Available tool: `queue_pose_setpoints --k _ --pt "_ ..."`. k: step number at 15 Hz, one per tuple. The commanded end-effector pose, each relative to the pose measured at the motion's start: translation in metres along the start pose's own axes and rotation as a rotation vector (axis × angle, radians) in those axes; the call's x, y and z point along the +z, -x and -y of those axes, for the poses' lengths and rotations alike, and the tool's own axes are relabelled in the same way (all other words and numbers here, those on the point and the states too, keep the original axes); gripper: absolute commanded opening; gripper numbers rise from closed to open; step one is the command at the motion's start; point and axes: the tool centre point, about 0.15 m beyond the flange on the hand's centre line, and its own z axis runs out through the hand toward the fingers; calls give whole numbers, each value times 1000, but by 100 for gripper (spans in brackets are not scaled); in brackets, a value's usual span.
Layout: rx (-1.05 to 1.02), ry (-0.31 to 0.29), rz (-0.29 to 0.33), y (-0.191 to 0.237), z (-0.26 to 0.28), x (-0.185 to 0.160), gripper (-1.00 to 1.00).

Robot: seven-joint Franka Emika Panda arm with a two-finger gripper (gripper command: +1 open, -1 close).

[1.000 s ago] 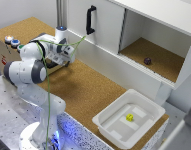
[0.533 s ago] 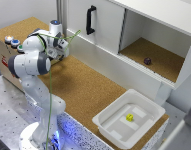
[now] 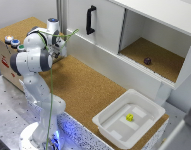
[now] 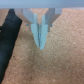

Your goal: Grasp the drawer handle, then close it

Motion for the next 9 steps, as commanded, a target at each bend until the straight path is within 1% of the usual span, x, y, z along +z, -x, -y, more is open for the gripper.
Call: queue_pose_setpoints --k 1,3,5,6,9 --pt "-12 20 -47 6 -37 -15 -100" --pt "-36 22 -72 1 -45 -24 -100" --pt "-43 7 -84 -3 -52 -30 -100" --pt "-46 -2 -80 -5 -55 -31 100" --pt "-46 -2 -80 -5 -55 -31 100"
